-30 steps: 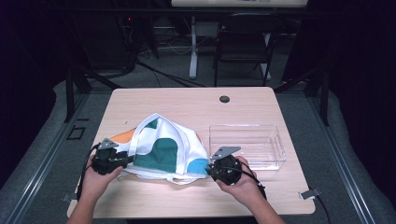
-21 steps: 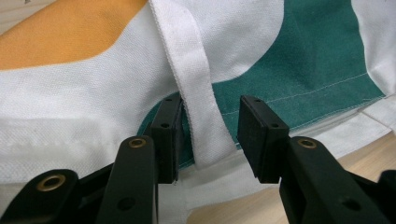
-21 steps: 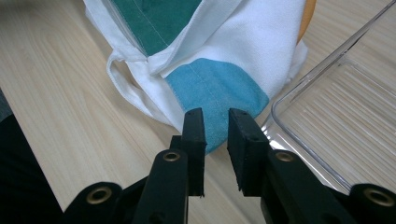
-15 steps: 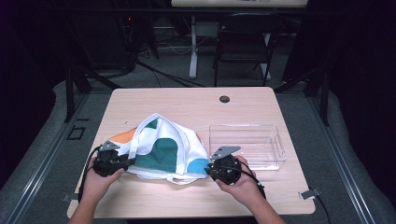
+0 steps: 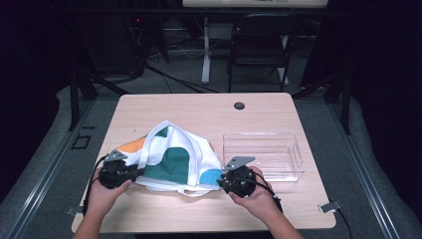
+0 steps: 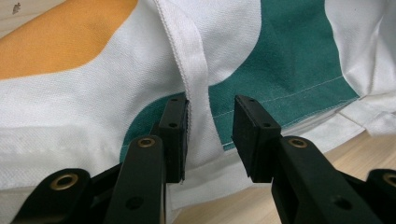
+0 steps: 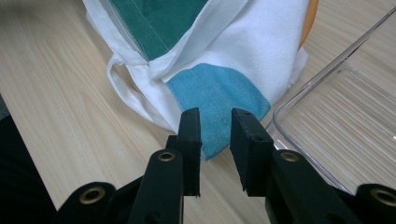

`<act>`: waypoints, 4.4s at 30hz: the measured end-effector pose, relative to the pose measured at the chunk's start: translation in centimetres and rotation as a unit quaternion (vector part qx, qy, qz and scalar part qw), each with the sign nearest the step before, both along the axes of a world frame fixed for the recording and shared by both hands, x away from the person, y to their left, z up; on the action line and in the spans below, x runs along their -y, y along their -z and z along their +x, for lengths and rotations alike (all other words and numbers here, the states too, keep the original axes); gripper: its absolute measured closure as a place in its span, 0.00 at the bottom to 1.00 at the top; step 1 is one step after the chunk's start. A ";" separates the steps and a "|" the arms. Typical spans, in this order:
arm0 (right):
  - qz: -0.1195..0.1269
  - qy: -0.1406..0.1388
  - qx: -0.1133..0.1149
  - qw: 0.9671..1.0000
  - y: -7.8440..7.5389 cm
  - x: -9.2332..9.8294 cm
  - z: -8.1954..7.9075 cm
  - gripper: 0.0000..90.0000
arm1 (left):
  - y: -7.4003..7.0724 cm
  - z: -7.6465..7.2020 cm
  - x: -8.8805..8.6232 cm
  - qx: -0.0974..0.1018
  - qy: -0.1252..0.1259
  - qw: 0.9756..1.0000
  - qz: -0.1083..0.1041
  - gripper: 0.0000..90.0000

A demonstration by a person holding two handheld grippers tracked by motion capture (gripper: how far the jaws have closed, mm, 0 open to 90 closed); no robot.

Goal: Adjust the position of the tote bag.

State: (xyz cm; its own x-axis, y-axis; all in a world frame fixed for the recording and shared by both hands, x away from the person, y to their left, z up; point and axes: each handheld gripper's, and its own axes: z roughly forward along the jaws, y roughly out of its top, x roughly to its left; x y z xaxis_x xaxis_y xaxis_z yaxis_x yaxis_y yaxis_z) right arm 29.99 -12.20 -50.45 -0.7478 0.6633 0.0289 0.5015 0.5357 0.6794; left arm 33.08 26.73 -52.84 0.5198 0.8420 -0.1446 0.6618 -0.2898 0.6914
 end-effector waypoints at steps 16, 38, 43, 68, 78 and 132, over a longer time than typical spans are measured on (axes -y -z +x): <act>-0.006 -0.003 0.001 1.000 0.1 -0.1 0.0 0.80 | -0.3 -0.1 -0.2 0.005 0.003 1.000 0.025 0.95; -0.003 -0.003 0.019 1.000 -0.4 -0.4 -0.3 0.83 | -2.8 -0.2 -0.8 0.046 0.005 0.999 0.013 0.98; -0.004 -0.009 0.023 1.000 -0.9 -1.0 -0.5 0.84 | -3.4 0.1 -1.1 0.056 0.003 0.998 0.004 0.98; -0.058 -0.088 0.052 0.993 -2.8 -9.4 1.7 0.89 | -5.2 1.0 -1.9 0.087 -0.002 0.996 -0.008 0.98; -0.078 -0.117 0.046 0.989 -2.4 -12.6 2.3 0.90 | -5.1 1.0 -2.4 0.087 -0.006 0.996 -0.017 0.98; -0.112 -0.100 0.095 0.984 -2.6 -15.2 2.9 0.99 | -4.6 0.7 -2.5 0.082 -0.002 0.997 -0.013 0.94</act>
State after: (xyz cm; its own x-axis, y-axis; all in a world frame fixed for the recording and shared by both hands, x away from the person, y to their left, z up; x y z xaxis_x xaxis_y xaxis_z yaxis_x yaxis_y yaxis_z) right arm 32.92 3.01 -47.81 -0.8413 0.4764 -0.2553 0.2458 0.7579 0.6043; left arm 33.79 29.24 -48.22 0.5357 0.8407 -0.0795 0.5394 -0.2682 0.7982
